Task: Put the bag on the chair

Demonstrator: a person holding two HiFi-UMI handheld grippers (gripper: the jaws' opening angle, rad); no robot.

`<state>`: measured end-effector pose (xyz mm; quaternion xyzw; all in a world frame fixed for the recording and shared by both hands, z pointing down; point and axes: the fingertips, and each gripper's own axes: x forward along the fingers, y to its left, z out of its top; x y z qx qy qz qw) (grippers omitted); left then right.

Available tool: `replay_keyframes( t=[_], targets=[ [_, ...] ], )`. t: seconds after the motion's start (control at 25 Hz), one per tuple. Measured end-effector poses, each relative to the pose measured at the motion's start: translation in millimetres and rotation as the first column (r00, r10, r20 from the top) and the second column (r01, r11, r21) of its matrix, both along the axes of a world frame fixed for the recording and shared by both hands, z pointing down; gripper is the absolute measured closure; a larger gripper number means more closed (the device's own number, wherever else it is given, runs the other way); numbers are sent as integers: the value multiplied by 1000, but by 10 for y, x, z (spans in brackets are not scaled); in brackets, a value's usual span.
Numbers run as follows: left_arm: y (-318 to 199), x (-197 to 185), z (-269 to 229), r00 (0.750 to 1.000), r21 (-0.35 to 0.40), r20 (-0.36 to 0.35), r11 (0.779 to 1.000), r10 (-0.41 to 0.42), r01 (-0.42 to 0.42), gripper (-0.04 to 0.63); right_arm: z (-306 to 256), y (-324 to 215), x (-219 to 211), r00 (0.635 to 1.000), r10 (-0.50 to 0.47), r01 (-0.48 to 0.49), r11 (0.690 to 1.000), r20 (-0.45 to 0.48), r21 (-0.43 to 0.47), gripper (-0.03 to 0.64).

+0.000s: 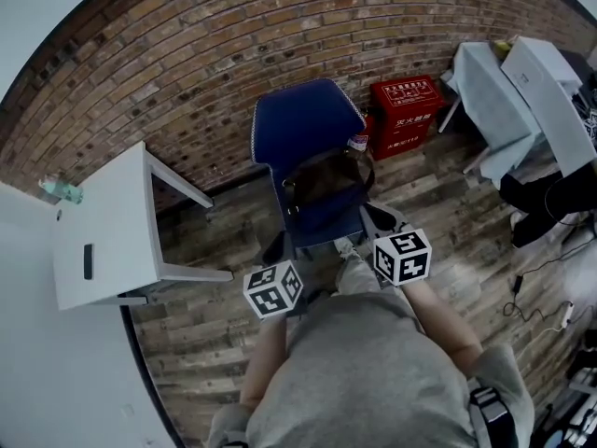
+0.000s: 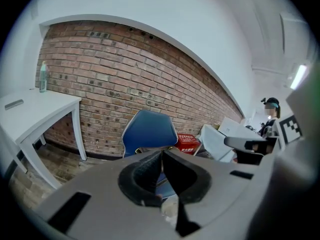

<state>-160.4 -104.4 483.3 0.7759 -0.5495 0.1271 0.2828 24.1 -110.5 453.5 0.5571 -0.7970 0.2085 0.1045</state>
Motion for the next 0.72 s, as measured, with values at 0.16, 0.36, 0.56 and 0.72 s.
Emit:
replay_keyframes(
  t=[0.16, 0.36, 0.56, 0.72],
  targets=[
    [105, 4, -34, 1000, 0, -11, 1000, 14, -14, 584, -45, 122, -56, 1000, -23, 23, 1000, 3, 5, 613],
    [140, 30, -58, 1000, 4, -14, 1000, 1, -1, 584, -64, 208, -108, 999, -53, 53, 999, -4, 9, 614],
    [163, 73, -95, 1000, 3, -21, 1000, -12, 12, 584, -87, 238, -113, 997, -78, 78, 997, -6, 11, 614],
    [159, 86, -123, 1000, 8, -28, 1000, -14, 14, 584, -93, 211, -118, 997, -80, 80, 997, -2, 15, 614]
  ],
)
